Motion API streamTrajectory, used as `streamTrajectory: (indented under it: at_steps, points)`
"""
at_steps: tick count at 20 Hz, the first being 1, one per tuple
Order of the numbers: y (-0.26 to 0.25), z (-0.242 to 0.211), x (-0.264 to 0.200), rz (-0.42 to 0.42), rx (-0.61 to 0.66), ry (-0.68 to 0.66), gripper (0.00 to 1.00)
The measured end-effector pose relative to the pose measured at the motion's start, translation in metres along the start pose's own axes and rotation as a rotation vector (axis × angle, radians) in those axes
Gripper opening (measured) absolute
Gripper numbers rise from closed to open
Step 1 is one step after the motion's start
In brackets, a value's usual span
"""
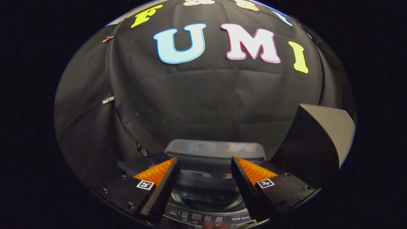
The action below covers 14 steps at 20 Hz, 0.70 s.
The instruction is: Put the clothes into the washing machine and then close the washing machine lid.
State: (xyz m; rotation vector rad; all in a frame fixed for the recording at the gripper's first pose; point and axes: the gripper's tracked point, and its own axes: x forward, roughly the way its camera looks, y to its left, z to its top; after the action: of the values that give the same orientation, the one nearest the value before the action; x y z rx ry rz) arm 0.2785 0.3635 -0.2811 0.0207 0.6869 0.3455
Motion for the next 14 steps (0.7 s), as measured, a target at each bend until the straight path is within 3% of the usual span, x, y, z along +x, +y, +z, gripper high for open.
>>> streamTrajectory:
  at_steps: [14]
  points:
    - [-0.008,-0.001,-0.137,-0.017,-0.071,-0.312,0.99]
